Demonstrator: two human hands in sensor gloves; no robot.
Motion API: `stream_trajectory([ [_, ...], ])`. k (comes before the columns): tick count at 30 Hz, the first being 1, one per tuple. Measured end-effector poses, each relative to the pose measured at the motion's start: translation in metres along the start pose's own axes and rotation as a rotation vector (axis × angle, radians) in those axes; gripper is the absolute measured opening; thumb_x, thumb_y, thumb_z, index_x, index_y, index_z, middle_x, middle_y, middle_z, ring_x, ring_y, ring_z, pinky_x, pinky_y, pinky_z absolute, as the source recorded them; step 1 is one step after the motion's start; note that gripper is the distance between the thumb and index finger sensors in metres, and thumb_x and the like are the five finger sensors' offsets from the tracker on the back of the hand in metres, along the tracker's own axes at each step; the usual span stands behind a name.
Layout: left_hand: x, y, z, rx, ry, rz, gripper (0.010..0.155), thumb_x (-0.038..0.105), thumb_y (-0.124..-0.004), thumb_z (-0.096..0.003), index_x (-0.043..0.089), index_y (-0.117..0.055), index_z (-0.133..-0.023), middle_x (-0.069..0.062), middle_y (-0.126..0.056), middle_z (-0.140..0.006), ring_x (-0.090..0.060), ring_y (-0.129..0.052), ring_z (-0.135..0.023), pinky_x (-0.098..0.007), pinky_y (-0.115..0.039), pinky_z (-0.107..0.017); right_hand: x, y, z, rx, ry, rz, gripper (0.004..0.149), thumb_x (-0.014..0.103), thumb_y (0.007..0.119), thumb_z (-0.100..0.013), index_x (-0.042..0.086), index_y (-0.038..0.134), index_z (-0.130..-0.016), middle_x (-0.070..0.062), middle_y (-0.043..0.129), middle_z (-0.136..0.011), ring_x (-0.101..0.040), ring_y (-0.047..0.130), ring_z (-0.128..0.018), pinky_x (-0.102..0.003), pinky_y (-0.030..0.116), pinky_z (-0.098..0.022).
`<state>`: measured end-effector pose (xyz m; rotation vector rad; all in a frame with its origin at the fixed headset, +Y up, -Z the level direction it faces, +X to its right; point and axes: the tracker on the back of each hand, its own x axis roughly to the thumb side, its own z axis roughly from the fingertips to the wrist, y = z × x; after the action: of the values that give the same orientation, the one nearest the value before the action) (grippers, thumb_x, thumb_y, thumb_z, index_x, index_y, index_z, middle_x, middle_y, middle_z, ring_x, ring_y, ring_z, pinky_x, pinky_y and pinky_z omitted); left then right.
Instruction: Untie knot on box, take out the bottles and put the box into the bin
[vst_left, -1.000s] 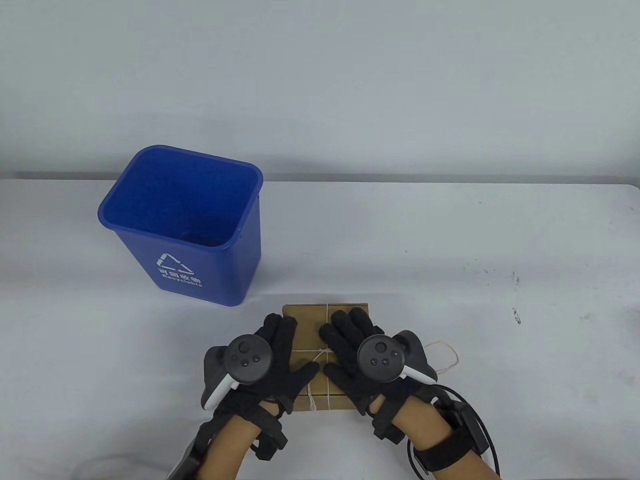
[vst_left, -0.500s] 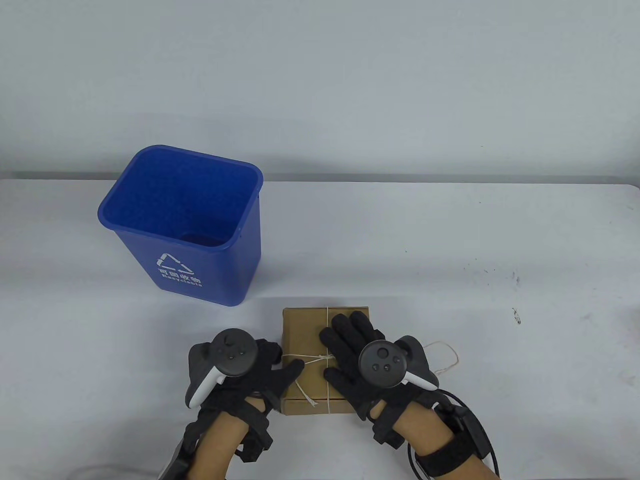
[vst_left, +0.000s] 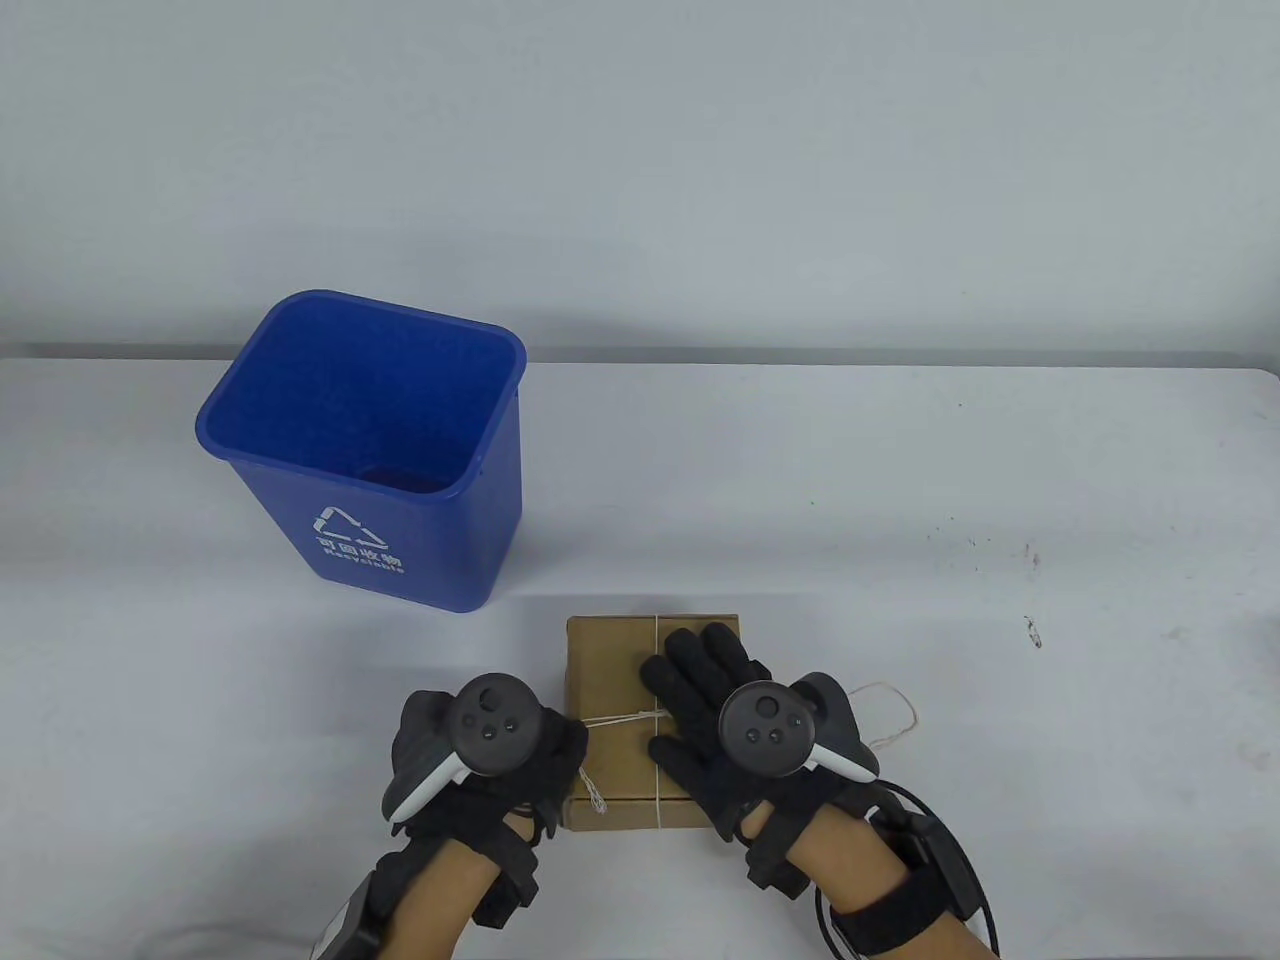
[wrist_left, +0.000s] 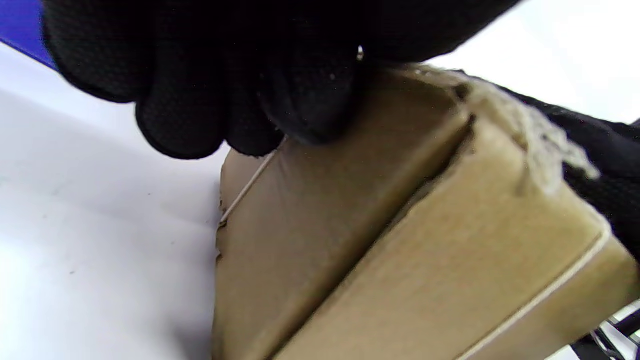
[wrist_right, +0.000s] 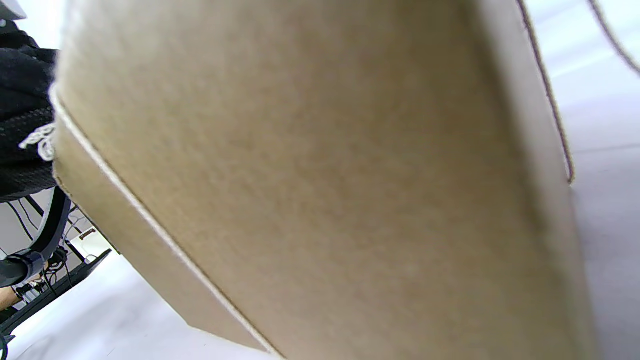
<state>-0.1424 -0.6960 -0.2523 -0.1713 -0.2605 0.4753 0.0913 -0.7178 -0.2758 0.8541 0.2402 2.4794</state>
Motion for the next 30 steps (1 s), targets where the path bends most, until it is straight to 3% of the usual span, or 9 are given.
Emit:
stream_trajectory([
  [11,-0.013,0.003,-0.006,0.005,0.022,-0.018,0.044,0.04,-0.073,-0.0519,0.004,-0.096,-0.061,-0.011,-0.093,-0.083,-0.045,-0.097,-0.07,-0.062,-0.077,-0.057,-0.001,-0.001,0.001,-0.002,0.004,-0.002,0.072,0.053,0.053,-0.052,0.019,0.029,-0.11,-0.008,0.009,-0.115,-0.048,0.001,-0.1,-0.077,0.024,-0.063],
  [18,-0.037,-0.003,-0.016,-0.082,0.09,0.007,0.044,0.041,-0.074,-0.0515,0.005,-0.097,-0.061,-0.011,-0.094,-0.083,-0.044,-0.098,-0.07,-0.062,-0.077,-0.057,-0.002,-0.002,0.004,-0.001,0.003,-0.002,0.072,0.053,0.053,-0.052,0.02,0.029,-0.11,-0.008,0.009,-0.115,-0.047,0.001,-0.1,-0.076,0.024,-0.063],
  [21,-0.042,0.004,-0.012,-0.055,0.099,0.103,0.047,0.038,-0.075,-0.052,0.001,-0.094,-0.074,-0.016,-0.087,-0.091,-0.05,-0.092,-0.076,-0.065,-0.072,-0.059,-0.002,-0.002,0.005,0.0,0.002,-0.004,0.072,0.053,0.053,-0.052,0.019,0.029,-0.11,-0.008,0.009,-0.115,-0.047,0.001,-0.1,-0.076,0.024,-0.063],
  [25,-0.041,0.014,0.0,-0.075,0.038,0.125,0.056,0.029,-0.08,-0.0502,0.002,-0.071,-0.099,-0.021,-0.063,-0.107,-0.051,-0.077,-0.089,-0.068,-0.062,-0.066,-0.003,-0.002,0.005,-0.001,0.0,-0.005,0.072,0.053,0.053,-0.052,0.02,0.029,-0.11,-0.008,0.009,-0.115,-0.047,0.001,-0.1,-0.076,0.024,-0.063],
  [30,-0.028,0.018,0.008,-0.084,-0.072,0.136,0.072,0.029,-0.09,-0.0462,0.003,-0.06,-0.106,-0.022,-0.049,-0.112,-0.053,-0.068,-0.096,-0.07,-0.057,-0.068,-0.003,-0.002,0.005,-0.001,-0.001,-0.006,0.071,0.053,0.053,-0.052,0.02,0.029,-0.11,-0.008,0.01,-0.115,-0.047,0.001,-0.1,-0.076,0.024,-0.063],
])
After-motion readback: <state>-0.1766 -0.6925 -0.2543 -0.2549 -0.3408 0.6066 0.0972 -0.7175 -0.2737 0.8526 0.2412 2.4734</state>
